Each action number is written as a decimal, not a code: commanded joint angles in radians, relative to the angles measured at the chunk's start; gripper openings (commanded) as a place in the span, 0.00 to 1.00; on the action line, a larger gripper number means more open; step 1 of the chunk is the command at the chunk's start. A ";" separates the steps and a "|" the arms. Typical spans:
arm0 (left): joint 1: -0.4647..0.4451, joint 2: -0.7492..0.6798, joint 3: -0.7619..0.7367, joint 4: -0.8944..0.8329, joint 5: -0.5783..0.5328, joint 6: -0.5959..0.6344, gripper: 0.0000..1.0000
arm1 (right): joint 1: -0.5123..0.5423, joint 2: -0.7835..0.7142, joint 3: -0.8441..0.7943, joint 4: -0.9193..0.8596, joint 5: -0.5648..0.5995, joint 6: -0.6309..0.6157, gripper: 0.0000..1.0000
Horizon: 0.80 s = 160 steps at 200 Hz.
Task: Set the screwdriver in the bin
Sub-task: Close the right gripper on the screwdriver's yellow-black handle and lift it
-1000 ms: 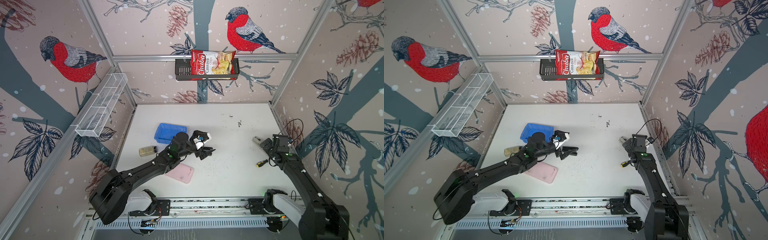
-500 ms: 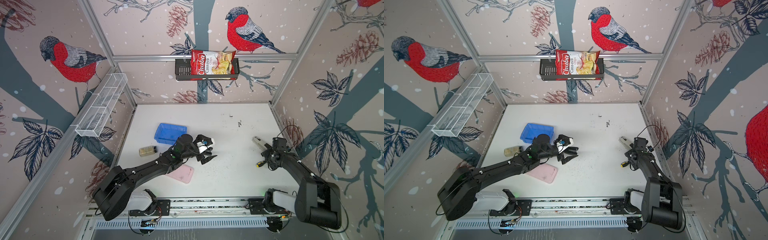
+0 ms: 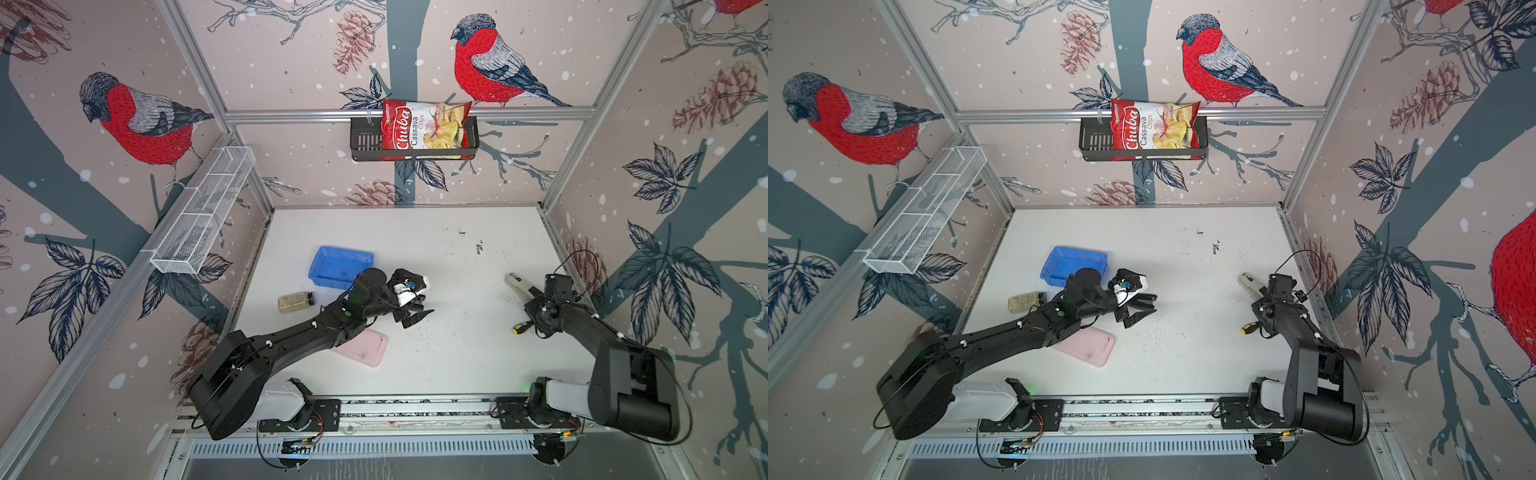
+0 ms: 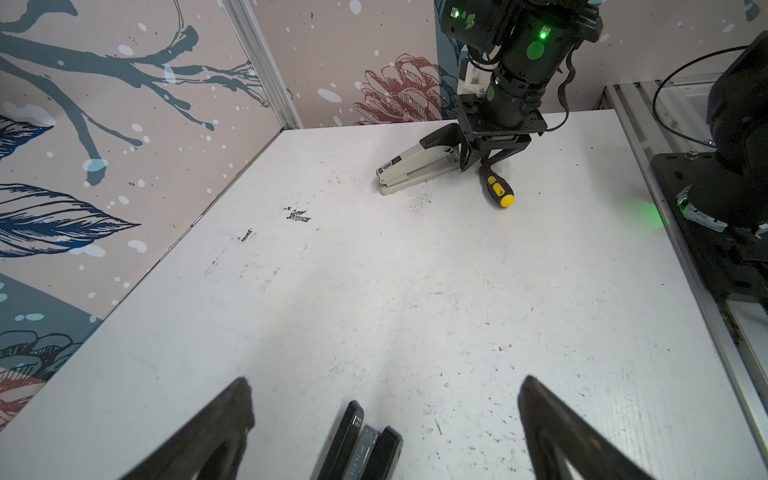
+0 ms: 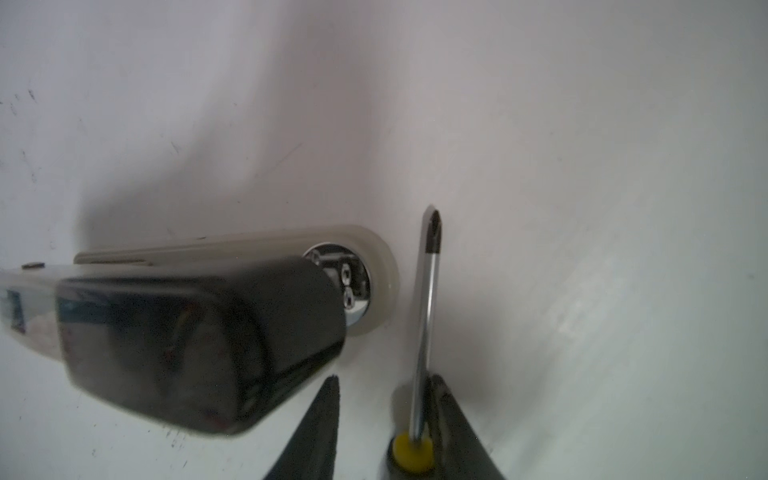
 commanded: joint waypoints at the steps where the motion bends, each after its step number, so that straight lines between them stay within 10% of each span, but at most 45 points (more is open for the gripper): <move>1: -0.001 -0.002 0.000 0.002 -0.007 -0.008 0.98 | 0.000 0.003 -0.004 -0.102 -0.038 0.000 0.36; 160: -0.004 0.008 -0.012 0.010 -0.013 0.003 0.98 | 0.120 0.026 0.027 -0.264 0.040 0.064 0.14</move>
